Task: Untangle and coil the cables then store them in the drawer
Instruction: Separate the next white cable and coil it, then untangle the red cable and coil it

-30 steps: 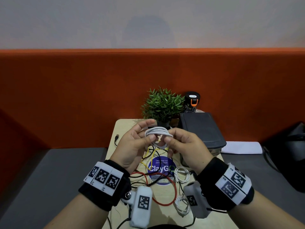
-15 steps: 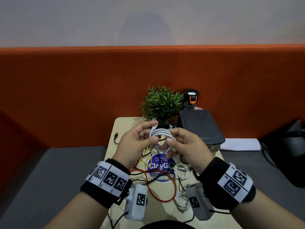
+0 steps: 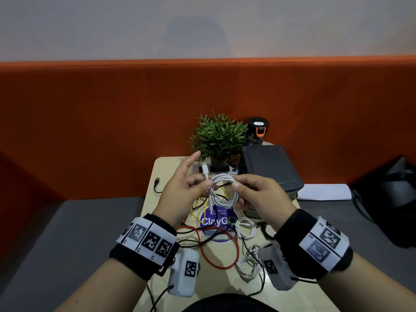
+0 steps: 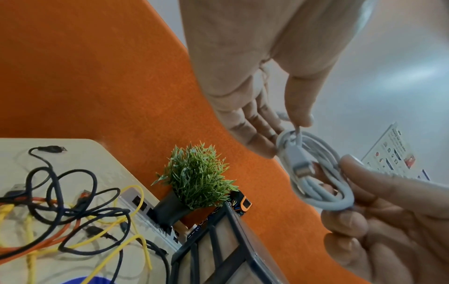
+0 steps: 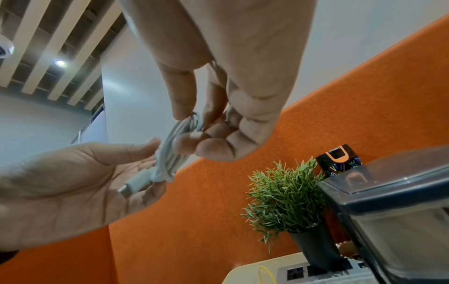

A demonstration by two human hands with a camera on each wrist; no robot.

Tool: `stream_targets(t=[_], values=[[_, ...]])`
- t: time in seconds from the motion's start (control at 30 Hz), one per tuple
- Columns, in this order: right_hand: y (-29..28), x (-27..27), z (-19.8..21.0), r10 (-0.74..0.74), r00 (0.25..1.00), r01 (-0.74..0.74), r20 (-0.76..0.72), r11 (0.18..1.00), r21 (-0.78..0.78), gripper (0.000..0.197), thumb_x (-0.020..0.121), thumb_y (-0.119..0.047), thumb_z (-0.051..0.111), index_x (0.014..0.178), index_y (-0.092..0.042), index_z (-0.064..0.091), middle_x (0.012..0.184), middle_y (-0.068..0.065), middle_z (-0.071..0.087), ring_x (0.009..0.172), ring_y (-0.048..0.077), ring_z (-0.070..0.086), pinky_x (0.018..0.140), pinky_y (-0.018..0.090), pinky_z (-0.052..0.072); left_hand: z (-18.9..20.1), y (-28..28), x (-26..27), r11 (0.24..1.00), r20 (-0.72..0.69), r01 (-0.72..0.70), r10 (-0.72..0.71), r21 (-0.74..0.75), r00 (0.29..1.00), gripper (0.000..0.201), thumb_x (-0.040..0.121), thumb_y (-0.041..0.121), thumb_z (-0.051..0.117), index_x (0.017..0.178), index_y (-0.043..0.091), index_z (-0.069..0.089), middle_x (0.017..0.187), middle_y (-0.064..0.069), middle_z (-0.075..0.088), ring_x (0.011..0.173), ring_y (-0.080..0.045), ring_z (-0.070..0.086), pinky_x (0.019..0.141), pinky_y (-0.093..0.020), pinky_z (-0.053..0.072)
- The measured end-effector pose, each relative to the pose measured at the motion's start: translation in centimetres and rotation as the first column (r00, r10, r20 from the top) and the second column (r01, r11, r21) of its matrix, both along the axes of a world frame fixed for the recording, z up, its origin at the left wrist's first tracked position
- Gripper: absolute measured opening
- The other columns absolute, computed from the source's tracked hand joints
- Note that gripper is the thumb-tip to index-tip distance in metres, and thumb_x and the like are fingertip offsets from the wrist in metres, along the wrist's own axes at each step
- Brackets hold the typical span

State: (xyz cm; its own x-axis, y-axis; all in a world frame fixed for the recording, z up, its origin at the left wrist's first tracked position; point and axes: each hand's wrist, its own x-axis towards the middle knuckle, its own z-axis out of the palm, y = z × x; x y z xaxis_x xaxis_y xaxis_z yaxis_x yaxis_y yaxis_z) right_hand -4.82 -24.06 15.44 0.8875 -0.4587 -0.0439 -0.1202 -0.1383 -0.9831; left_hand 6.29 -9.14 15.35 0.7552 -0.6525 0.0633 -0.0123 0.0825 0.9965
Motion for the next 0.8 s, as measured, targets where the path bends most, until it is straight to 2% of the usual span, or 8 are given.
stream_targets(t=[0.13,0.27,0.33,0.4,0.5,0.57,0.67,0.8], values=[[-0.3,-0.3,-0.4,0.019,1.000,-0.019,-0.024,1.000,0.005,0.019,0.092,-0.013,0.061,0.108,-0.017,0.069,0.077,0.010,0.061,0.058,0.019,0.058,0.063,0.033,0.052,-0.5,-0.1,-0.1,0.999,-0.053,0.040,-0.039,0.026,0.998,0.055,0.088,-0.001,0.059,0.130,0.033,0.046,0.092,-0.012,0.073,0.081,-0.017,0.069,0.072,-0.026,0.055],[-0.7,-1.2,-1.2,0.031,0.997,-0.030,-0.074,0.999,0.015,0.016,0.089,-0.010,0.064,0.104,-0.015,0.070,0.075,0.009,0.062,0.056,0.018,0.057,0.062,0.033,0.052,-2.2,0.0,0.1,0.993,-0.163,0.090,-0.076,0.081,0.984,0.048,0.089,0.004,0.059,0.128,0.031,0.049,0.101,-0.009,0.073,0.087,-0.018,0.070,0.073,-0.028,0.056],[-1.3,-2.1,-2.1,0.024,0.992,-0.024,-0.121,1.000,0.003,0.015,0.089,-0.009,0.064,0.101,-0.015,0.070,0.069,0.002,0.064,0.054,0.015,0.056,0.058,0.028,0.051,-3.7,0.3,0.5,0.979,-0.152,0.110,-0.084,0.172,0.985,0.038,0.091,0.009,0.059,0.125,0.026,0.055,0.102,-0.009,0.072,0.095,-0.022,0.068,0.079,-0.032,0.055],[-2.0,-3.3,-3.4,-0.004,0.978,-0.012,-0.206,0.997,-0.075,0.013,0.089,-0.011,0.064,0.096,-0.021,0.071,0.065,-0.006,0.067,0.054,0.013,0.057,0.056,0.026,0.050,-5.7,0.7,1.0,0.944,-0.057,0.091,-0.076,0.318,0.995,0.027,0.090,0.013,0.061,0.115,0.024,0.063,0.102,-0.006,0.071,0.096,-0.020,0.066,0.081,-0.029,0.053],[-3.6,-5.2,-5.8,-0.104,0.933,0.023,-0.343,0.972,-0.233,0.011,0.086,-0.014,0.067,0.088,-0.024,0.070,0.064,-0.010,0.069,0.053,0.013,0.062,0.057,0.029,0.054,-8.6,1.5,1.5,0.791,0.204,0.017,-0.179,0.612,0.962,0.017,0.088,0.021,0.065,0.101,0.031,0.068,0.106,0.012,0.063,0.101,-0.006,0.058,0.088,-0.025,0.045],[-4.8,-6.6,-7.2,-0.187,0.902,0.071,-0.388,0.953,-0.296,0.008,0.083,-0.013,0.069,0.087,-0.021,0.071,0.065,-0.007,0.069,0.052,0.013,0.063,0.057,0.029,0.053,-10.4,2.1,1.6,0.666,0.329,-0.030,-0.328,0.745,0.886,0.014,0.087,0.025,0.066,0.100,0.030,0.069,0.115,0.011,0.057,0.113,-0.008,0.050,0.095,-0.025,0.039],[-6.7,-8.8,-8.8,-0.301,0.850,0.130,-0.433,0.915,-0.382,0.009,0.080,-0.019,0.074,0.083,-0.027,0.070,0.074,-0.006,0.071,0.056,0.016,0.063,0.059,0.028,0.049,-12.5,2.7,1.6,0.530,0.350,-0.067,-0.454,0.845,0.819,0.016,0.087,0.029,0.064,0.101,0.033,0.070,0.137,0.009,0.047,0.132,-0.012,0.035,0.107,-0.025,0.025],[-8.3,-10.8,-10.7,-0.378,0.774,0.129,-0.508,0.879,-0.458,0.014,0.079,-0.020,0.077,0.087,-0.028,0.070,0.081,-0.006,0.070,0.065,0.013,0.061,0.060,0.025,0.042,-13.6,3.1,1.7,0.461,0.318,-0.078,-0.471,0.884,0.823,0.019,0.089,0.033,0.060,0.105,0.038,0.068,0.145,0.010,0.042,0.136,-0.012,0.030,0.113,-0.029,0.021]])
